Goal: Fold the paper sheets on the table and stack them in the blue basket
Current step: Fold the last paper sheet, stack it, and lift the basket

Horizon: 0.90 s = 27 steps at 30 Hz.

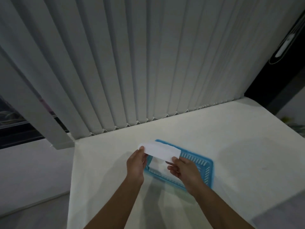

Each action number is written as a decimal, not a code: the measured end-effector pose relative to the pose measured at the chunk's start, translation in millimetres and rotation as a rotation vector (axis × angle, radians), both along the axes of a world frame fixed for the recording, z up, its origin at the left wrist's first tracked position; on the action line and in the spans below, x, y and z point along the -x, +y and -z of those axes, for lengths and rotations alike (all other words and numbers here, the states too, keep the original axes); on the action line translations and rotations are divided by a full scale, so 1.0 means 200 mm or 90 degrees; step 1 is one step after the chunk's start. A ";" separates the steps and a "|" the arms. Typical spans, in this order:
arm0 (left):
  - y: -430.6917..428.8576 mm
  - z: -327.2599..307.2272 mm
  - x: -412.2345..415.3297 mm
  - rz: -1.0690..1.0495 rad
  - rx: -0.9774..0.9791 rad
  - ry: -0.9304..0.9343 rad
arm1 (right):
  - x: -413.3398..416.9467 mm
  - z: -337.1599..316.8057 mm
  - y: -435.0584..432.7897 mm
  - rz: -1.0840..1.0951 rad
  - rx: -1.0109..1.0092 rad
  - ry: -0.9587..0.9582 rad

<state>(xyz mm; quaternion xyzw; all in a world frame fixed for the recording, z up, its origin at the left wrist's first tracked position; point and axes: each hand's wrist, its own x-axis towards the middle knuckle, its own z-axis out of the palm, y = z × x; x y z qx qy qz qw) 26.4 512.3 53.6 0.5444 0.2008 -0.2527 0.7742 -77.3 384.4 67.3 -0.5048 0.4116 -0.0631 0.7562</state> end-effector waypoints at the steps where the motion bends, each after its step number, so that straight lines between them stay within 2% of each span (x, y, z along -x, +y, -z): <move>1: -0.01 0.00 0.01 0.004 -0.040 -0.015 | 0.03 0.00 -0.03 0.003 0.015 0.010; 3: -0.03 0.01 0.03 0.039 -0.145 -0.070 | 0.09 0.01 -0.08 0.015 0.051 0.039; 9: -0.01 0.14 0.04 0.275 -0.469 -0.295 | 0.20 0.14 -0.16 0.019 0.166 0.121; 14: 0.01 0.25 0.01 0.345 -0.688 -0.382 | 0.31 0.24 -0.15 0.001 0.224 0.175; 21: -0.04 0.24 -0.06 0.500 -0.750 -0.390 | 0.27 0.24 -0.21 0.020 0.248 0.222; 27: -0.02 0.30 -0.12 0.577 -0.779 -0.378 | 0.26 0.28 -0.21 0.038 0.250 0.222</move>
